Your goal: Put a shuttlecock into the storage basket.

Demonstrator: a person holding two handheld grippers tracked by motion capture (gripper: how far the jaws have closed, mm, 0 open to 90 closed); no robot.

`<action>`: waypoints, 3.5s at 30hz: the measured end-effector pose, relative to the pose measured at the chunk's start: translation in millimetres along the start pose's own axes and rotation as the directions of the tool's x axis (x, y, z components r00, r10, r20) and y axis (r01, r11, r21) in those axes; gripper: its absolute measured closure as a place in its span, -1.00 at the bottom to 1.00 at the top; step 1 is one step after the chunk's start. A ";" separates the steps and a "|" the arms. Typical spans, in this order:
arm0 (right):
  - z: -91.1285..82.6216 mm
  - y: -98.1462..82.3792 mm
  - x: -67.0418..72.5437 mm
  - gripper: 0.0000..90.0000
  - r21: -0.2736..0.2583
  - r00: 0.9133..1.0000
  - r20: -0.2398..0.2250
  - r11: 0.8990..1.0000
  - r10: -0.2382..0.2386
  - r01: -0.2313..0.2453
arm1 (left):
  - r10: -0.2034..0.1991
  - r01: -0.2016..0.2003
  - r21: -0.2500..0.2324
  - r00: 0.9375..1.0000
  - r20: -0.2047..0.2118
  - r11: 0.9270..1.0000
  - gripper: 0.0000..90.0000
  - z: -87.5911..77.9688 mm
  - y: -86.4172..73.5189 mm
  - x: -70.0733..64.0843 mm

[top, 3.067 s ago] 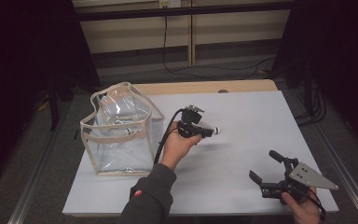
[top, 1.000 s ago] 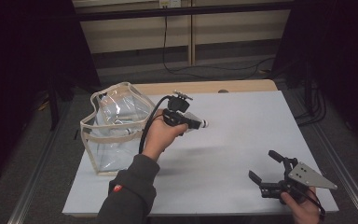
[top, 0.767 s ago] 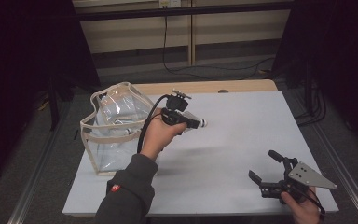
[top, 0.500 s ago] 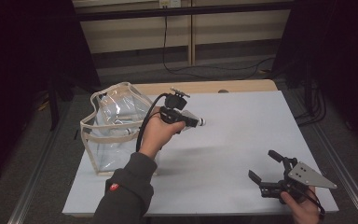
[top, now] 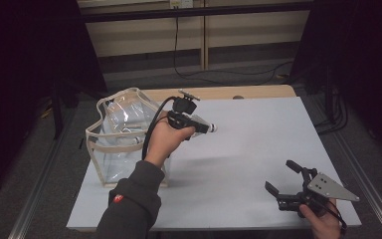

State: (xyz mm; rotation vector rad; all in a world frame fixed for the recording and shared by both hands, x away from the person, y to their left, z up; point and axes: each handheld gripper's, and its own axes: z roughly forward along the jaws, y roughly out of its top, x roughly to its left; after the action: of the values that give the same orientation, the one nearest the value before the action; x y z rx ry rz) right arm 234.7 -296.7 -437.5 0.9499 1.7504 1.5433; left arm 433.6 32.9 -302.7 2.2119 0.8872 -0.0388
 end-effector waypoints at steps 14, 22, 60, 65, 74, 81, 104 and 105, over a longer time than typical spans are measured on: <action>-0.3 0.3 1.3 -0.95 0.001 1.000 -0.003 1.000 0.004 -0.004 | 0.004 -0.004 0.004 1.000 -0.008 1.000 0.99 -15.4 8.0 -2.5; -0.4 0.6 1.3 -0.95 0.001 1.000 -0.003 1.000 0.001 -0.001 | 0.008 -0.008 -0.004 1.000 -0.025 1.000 0.99 -23.9 11.0 -1.5; -0.8 0.5 1.6 -0.95 0.004 1.000 -0.005 1.000 0.001 -0.001 | 0.006 -0.007 -0.021 0.999 -0.044 1.000 0.98 -54.4 21.0 1.2; -0.9 0.4 1.6 -0.95 0.005 1.000 -0.005 1.000 0.002 -0.002 | 0.017 -0.017 -0.013 0.999 -0.049 1.000 0.98 -57.6 22.7 1.2; -0.5 0.6 2.3 -0.95 0.001 1.000 -0.004 1.000 0.011 -0.011 | 0.011 -0.012 -0.023 0.998 -0.054 1.000 0.98 -68.2 25.6 3.6; -0.3 0.4 1.8 -0.95 0.001 1.000 -0.006 1.000 0.003 -0.003 | 0.014 -0.015 -0.020 0.998 -0.065 1.000 0.98 -75.7 25.9 4.4; -0.4 0.6 1.9 -0.95 0.003 1.000 -0.005 1.000 0.000 0.000 | 0.017 -0.019 -0.014 0.996 -0.087 1.000 0.99 -88.6 26.2 5.6; -0.4 0.5 1.9 -0.95 0.003 1.000 -0.005 1.000 0.000 0.000 | 0.018 -0.019 -0.015 0.996 -0.087 1.000 0.98 -89.6 26.2 5.8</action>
State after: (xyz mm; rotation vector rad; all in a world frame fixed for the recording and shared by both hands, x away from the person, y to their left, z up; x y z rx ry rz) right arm 233.4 -295.3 -436.9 0.9485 1.7568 1.5448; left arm 433.3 81.7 -222.9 2.2210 0.9114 0.0732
